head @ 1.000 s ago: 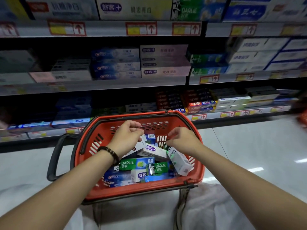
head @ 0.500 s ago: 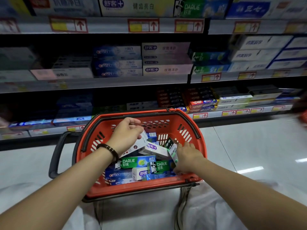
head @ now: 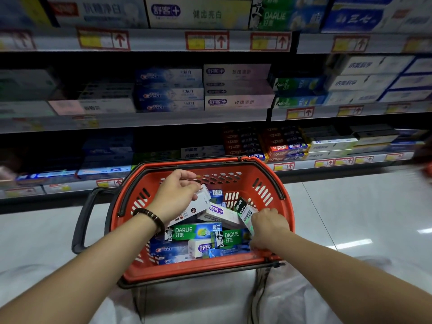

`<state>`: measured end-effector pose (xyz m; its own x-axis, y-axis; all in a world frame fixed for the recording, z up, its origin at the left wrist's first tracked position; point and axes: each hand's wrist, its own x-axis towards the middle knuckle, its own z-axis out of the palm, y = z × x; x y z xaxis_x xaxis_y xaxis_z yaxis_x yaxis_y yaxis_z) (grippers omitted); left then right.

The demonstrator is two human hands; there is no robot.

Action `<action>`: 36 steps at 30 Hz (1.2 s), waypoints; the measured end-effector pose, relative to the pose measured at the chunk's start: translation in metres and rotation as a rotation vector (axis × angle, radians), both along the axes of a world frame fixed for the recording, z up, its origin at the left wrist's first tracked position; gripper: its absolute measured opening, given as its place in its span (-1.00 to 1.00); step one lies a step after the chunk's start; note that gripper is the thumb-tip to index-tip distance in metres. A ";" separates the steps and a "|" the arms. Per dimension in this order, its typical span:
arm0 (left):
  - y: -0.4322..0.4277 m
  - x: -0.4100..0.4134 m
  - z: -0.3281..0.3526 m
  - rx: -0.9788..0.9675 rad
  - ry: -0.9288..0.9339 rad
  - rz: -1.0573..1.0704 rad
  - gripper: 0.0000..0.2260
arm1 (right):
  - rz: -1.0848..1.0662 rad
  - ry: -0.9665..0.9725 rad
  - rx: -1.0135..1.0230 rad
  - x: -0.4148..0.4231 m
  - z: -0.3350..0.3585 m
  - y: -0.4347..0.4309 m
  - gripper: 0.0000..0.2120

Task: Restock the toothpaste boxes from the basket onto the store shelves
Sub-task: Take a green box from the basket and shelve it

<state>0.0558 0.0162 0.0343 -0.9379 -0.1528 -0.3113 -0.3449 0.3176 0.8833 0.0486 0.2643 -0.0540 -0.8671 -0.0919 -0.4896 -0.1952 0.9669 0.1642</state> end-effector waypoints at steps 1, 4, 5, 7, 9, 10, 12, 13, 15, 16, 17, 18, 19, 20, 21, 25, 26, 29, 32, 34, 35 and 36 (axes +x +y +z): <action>-0.001 0.000 0.001 -0.001 0.003 -0.001 -0.80 | 0.000 0.016 -0.014 -0.001 0.001 0.000 -0.39; -0.004 0.000 0.002 -0.010 0.014 -0.002 -0.80 | 0.023 0.062 -0.028 -0.003 0.006 0.000 -0.41; -0.004 0.000 0.002 -0.015 0.017 -0.003 -0.81 | 0.032 0.069 -0.031 -0.004 0.008 -0.001 -0.41; -0.005 0.000 0.003 -0.024 0.018 -0.005 -0.81 | 0.033 0.073 -0.052 -0.005 0.010 0.000 -0.40; -0.005 0.001 0.003 -0.024 0.022 -0.005 -0.81 | 0.021 0.077 -0.084 -0.007 0.014 0.000 -0.40; -0.005 0.001 0.004 -0.021 0.027 -0.003 -0.81 | 0.013 0.076 -0.098 -0.007 0.016 0.000 -0.42; -0.004 0.001 0.005 -0.014 0.039 0.003 -0.82 | -0.012 0.072 -0.124 -0.009 0.021 0.000 -0.47; -0.005 0.001 0.005 -0.011 0.044 0.007 -0.82 | -0.030 0.072 -0.142 -0.011 0.023 0.000 -0.50; -0.006 0.001 0.006 -0.005 0.048 0.016 -0.83 | -0.097 0.073 -0.208 -0.016 0.029 0.001 -0.52; -0.007 0.001 0.006 -0.001 0.048 0.021 -0.83 | -0.141 0.067 -0.253 -0.019 0.032 0.001 -0.53; -0.007 0.001 0.006 0.005 0.048 0.027 -0.83 | -0.170 0.063 -0.296 -0.022 0.035 0.002 -0.56; -0.008 0.001 0.006 0.009 0.047 0.031 -0.83 | -0.193 0.058 -0.329 -0.025 0.036 0.003 -0.56; -0.008 0.001 0.006 0.011 0.046 0.034 -0.83 | -0.209 0.058 -0.357 -0.026 0.038 0.003 -0.55; -0.008 0.001 0.006 0.010 0.045 0.035 -0.83 | -0.226 0.065 -0.379 -0.028 0.040 0.004 -0.53; -0.009 0.002 0.006 0.006 0.044 0.032 -0.83 | -0.243 0.084 -0.400 -0.029 0.041 0.006 -0.53; -0.009 0.002 0.006 -0.010 0.045 0.023 -0.82 | -0.345 0.155 -0.528 -0.033 0.046 0.012 -0.51; -0.009 0.002 0.006 -0.014 0.046 0.023 -0.82 | -0.385 0.154 -0.582 -0.034 0.049 0.013 -0.53; -0.010 0.002 0.006 -0.018 0.046 0.022 -0.83 | -0.457 0.159 -0.691 -0.040 0.059 0.018 -0.59; -0.009 0.002 0.006 -0.023 0.042 0.023 -0.83 | -0.488 0.183 -0.737 -0.044 0.072 0.022 -0.65; -0.009 0.001 0.006 -0.020 0.040 0.027 -0.83 | -0.529 0.174 -0.786 -0.045 0.081 0.025 -0.71; -0.009 0.001 0.007 -0.016 0.040 0.030 -0.83 | -0.549 0.170 -0.815 -0.046 0.085 0.026 -0.74; -0.009 0.001 0.007 -0.010 0.040 0.033 -0.83 | -0.572 0.168 -0.846 -0.047 0.088 0.027 -0.78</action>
<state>0.0565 0.0070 0.0414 -0.9440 -0.1863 -0.2724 -0.3201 0.3159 0.8932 0.0021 0.2912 0.0345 -0.9405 0.0976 -0.3255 0.2925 0.7201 -0.6293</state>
